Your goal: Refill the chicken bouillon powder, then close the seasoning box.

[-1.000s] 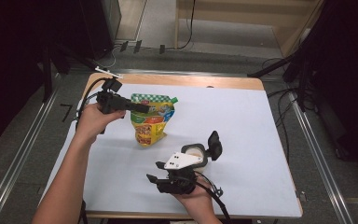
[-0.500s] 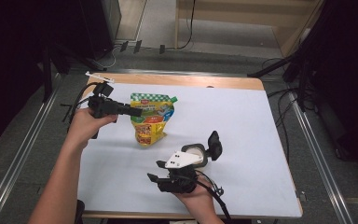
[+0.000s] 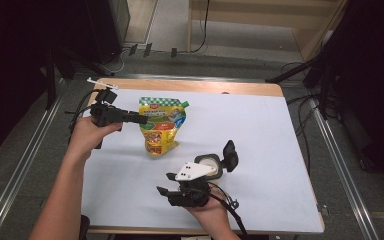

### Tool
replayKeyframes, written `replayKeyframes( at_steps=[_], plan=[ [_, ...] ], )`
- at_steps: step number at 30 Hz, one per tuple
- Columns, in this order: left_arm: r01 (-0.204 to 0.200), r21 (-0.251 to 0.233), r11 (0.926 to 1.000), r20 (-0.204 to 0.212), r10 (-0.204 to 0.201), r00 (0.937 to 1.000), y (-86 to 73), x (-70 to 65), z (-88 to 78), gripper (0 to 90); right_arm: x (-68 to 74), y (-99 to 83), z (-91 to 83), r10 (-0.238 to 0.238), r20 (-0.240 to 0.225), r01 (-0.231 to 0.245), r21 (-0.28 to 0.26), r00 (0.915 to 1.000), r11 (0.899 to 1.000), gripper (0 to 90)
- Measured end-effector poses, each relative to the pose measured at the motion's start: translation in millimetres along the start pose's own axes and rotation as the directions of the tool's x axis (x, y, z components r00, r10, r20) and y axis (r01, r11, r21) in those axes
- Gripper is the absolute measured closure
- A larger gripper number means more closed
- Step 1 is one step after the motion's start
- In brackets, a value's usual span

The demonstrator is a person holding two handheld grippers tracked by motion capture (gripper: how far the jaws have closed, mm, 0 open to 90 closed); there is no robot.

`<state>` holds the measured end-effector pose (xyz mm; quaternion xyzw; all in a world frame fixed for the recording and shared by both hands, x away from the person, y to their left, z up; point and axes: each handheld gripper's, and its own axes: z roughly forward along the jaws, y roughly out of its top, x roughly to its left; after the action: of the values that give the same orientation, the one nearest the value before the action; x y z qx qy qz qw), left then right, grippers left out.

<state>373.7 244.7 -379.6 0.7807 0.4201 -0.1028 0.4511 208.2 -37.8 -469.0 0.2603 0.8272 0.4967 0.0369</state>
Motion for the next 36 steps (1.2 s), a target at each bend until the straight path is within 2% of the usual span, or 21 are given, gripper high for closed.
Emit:
replayKeyframes(
  at_steps=[6,8,21,25,27,32,36],
  plan=[
    [0.010,0.013,0.9999,-0.004,-0.010,0.9999,-1.6,2.5,1.5,52.7,1.9,-1.0,2.8,-0.004,-0.005,0.004,0.006,1.0000,1.000,50.1],
    [0.000,0.016,0.9999,-0.006,0.000,1.0000,-2.1,2.7,0.1,52.7,1.7,-0.9,2.9,-0.003,-0.005,0.003,0.006,1.0000,1.000,50.1],
    [-0.020,0.020,0.9996,-0.016,0.020,0.9997,-10.1,4.5,-15.3,50.5,-0.1,0.9,0.4,-0.003,-0.006,0.003,0.002,1.0000,1.000,50.5],
    [-0.026,0.005,0.9997,-0.018,0.026,0.9995,-14.2,8.0,-22.2,48.4,0.0,2.5,0.9,-0.004,-0.010,0.004,-0.001,0.9999,1.000,50.7],
    [-0.014,-0.010,0.9998,-0.038,0.014,0.9992,-16.3,11.3,-27.0,46.9,0.7,3.3,1.1,-0.007,-0.014,0.007,-0.002,0.9999,1.000,51.1],
    [0.046,-0.049,0.9978,-0.057,-0.049,0.9972,-23.6,22.1,-32.6,45.4,-0.2,4.2,0.9,0.001,-0.027,0.000,0.003,0.9996,1.000,52.5],
    [0.056,-0.044,0.9975,-0.070,-0.059,0.9958,-27.6,29.1,-30.8,44.2,-1.3,6.7,-1.3,0.008,-0.030,-0.008,0.002,0.9995,1.000,52.7]
  ],
)
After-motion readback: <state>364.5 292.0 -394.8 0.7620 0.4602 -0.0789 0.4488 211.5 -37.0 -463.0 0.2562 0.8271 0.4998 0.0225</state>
